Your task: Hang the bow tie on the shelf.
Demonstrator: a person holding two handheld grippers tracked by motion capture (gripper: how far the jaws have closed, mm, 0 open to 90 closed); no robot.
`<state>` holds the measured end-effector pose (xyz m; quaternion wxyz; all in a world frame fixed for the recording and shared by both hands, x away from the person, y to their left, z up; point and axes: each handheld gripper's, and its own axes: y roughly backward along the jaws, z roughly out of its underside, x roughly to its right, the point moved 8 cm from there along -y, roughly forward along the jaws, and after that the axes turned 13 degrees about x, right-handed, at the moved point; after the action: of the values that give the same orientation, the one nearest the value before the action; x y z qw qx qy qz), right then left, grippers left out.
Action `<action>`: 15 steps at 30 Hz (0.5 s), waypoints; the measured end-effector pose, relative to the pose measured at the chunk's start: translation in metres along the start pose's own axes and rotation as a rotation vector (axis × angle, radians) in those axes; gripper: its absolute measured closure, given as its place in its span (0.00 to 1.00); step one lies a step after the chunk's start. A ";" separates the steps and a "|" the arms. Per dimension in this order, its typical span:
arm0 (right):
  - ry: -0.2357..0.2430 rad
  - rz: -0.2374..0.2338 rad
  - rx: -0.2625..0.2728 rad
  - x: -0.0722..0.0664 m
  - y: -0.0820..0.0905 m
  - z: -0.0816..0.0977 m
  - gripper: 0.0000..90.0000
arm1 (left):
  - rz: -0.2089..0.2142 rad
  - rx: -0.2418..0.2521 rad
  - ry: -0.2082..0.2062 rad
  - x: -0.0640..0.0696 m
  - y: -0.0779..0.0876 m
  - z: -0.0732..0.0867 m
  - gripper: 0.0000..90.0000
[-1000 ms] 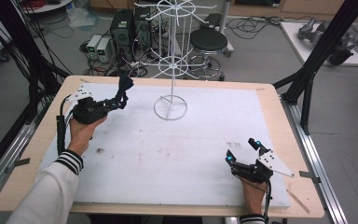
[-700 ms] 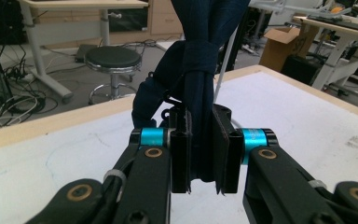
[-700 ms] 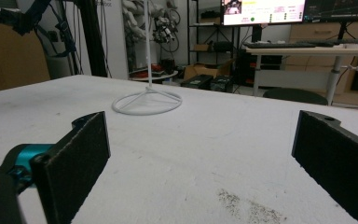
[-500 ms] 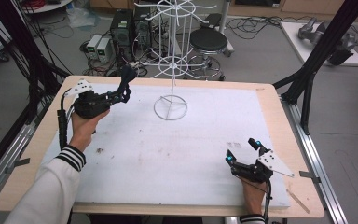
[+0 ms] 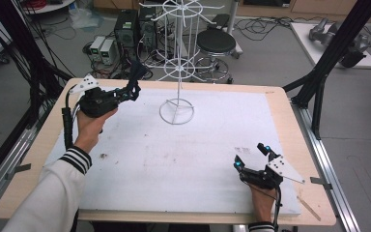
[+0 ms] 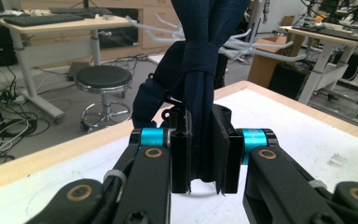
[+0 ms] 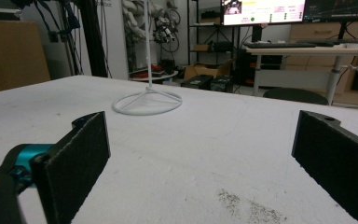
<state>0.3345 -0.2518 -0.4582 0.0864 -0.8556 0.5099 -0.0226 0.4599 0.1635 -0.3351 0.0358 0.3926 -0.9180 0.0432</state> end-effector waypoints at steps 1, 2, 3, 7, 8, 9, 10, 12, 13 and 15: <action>0.000 0.000 0.000 0.000 0.000 0.000 0.03 | 0.004 0.004 -0.003 0.001 -0.001 -0.002 0.88; 0.001 0.000 0.000 0.000 0.000 0.000 0.03 | 0.007 0.005 -0.004 0.003 -0.002 -0.003 0.88; 0.001 0.000 0.000 0.000 0.000 0.000 0.03 | 0.010 0.008 -0.006 0.005 -0.003 -0.004 0.88; 0.002 -0.001 0.000 0.000 0.000 0.000 0.03 | 0.018 0.009 -0.011 0.010 -0.007 -0.007 0.88; 0.001 -0.001 0.000 0.000 0.000 0.000 0.03 | 0.022 0.008 -0.014 0.011 -0.008 -0.007 0.88; 0.001 0.000 0.000 0.000 0.000 0.000 0.03 | 0.023 0.007 -0.014 0.012 -0.010 -0.007 0.88; 0.001 -0.001 0.001 0.000 0.000 0.000 0.03 | 0.021 0.007 -0.011 0.013 -0.011 -0.008 0.88; 0.007 -0.002 0.006 0.000 0.000 0.000 0.03 | 0.027 0.008 -0.010 0.016 -0.014 -0.009 0.88; 0.006 -0.002 0.005 0.000 0.000 0.000 0.04 | 0.028 0.006 -0.014 0.018 -0.015 -0.010 0.88; 0.001 -0.001 0.003 0.000 0.000 0.000 0.03 | 0.033 0.009 -0.017 0.022 -0.018 -0.013 0.88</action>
<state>0.3345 -0.2521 -0.4580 0.0871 -0.8558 0.5093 -0.0240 0.4584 0.1369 -0.3195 0.0256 0.3778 -0.9245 0.0444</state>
